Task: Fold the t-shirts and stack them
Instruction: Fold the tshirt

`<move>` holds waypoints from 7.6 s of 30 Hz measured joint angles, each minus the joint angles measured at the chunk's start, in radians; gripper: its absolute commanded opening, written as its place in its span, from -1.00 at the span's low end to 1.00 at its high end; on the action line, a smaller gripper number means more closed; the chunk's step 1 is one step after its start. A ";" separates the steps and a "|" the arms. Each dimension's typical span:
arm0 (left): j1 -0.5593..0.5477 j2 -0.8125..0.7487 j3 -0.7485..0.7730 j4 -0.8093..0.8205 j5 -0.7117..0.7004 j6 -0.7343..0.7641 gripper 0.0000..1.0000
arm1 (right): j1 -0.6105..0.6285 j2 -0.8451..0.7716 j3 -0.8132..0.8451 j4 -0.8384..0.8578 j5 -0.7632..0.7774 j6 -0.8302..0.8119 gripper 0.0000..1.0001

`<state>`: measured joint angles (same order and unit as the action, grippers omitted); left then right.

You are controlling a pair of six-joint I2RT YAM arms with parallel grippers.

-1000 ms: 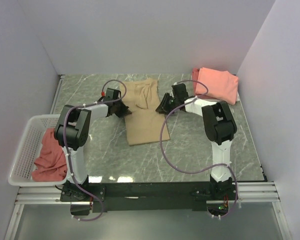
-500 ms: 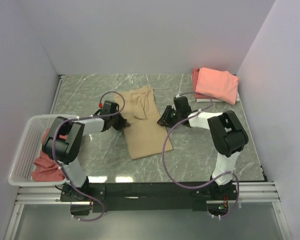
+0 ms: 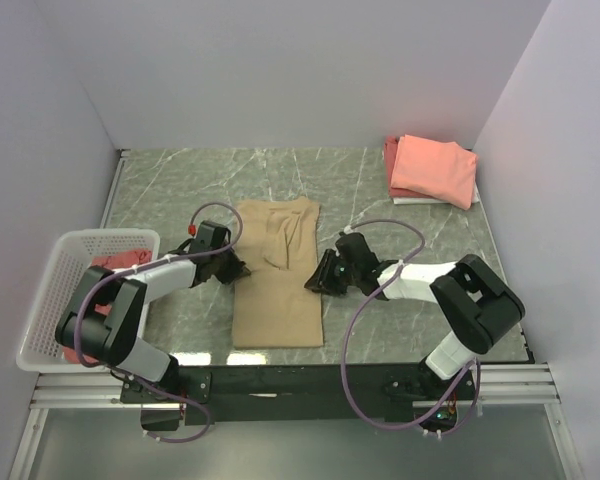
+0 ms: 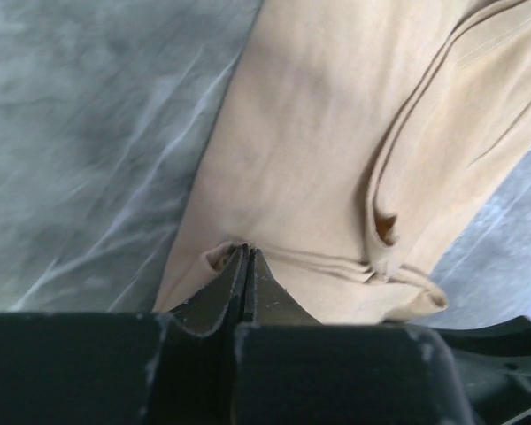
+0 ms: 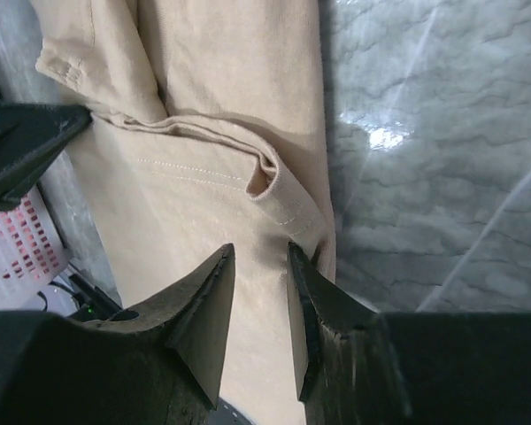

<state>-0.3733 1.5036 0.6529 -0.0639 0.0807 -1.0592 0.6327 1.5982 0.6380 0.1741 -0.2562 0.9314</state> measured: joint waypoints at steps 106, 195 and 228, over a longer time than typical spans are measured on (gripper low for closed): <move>0.050 0.375 0.609 -0.189 -0.113 0.269 -0.21 | -0.214 0.420 0.818 -0.386 0.073 -0.302 -0.24; 0.081 0.146 0.528 -0.292 -0.005 0.222 -0.28 | -0.039 0.761 1.264 -0.550 0.284 -0.406 -0.56; -0.063 0.081 0.242 -0.140 0.058 0.110 -0.12 | -0.036 0.351 0.880 -0.500 0.092 -0.344 0.00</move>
<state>-0.4362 1.5845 0.8951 -0.2039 0.1387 -0.9493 0.5968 1.9488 1.5177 -0.3264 -0.1642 0.5873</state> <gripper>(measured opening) 0.439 0.500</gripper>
